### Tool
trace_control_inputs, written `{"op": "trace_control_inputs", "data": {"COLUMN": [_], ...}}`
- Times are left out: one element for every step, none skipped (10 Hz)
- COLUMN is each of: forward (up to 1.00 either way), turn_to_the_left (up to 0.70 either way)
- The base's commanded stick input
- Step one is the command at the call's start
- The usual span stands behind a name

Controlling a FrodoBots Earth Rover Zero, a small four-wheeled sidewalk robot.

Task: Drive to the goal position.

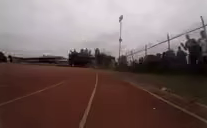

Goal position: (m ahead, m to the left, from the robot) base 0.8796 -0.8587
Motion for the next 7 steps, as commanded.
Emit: {"op": "trace_control_inputs", "data": {"forward": [0.70, 0.70, 0.70, 0.70, 0.70, 0.70, 0.70], "turn_to_the_left": [0.00, 0.00, 0.00, 0.00, 0.00, 0.00, 0.00]}}
